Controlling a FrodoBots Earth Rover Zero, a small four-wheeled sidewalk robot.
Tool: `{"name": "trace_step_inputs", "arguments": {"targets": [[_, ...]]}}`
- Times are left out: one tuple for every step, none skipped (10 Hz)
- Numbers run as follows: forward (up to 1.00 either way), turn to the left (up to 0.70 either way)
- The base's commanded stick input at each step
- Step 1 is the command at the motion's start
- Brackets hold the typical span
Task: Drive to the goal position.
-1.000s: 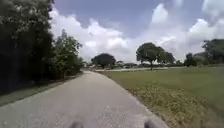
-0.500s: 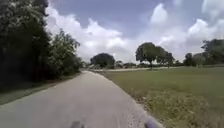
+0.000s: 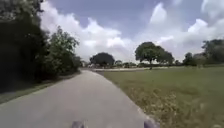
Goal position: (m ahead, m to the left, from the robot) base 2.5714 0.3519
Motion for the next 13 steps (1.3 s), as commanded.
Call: {"name": "trace_step_inputs", "arguments": {"targets": [[0.85,0.0],[0.85,0.0],[0.85,0.3],[0.85,0.34],[0.85,0.25],[0.85,0.02],[0.85,0.0],[0.85,0.0],[0.85,0.0],[0.85,0.0],[0.85,0.0],[0.85,0.0],[0.85,0.0]]}}
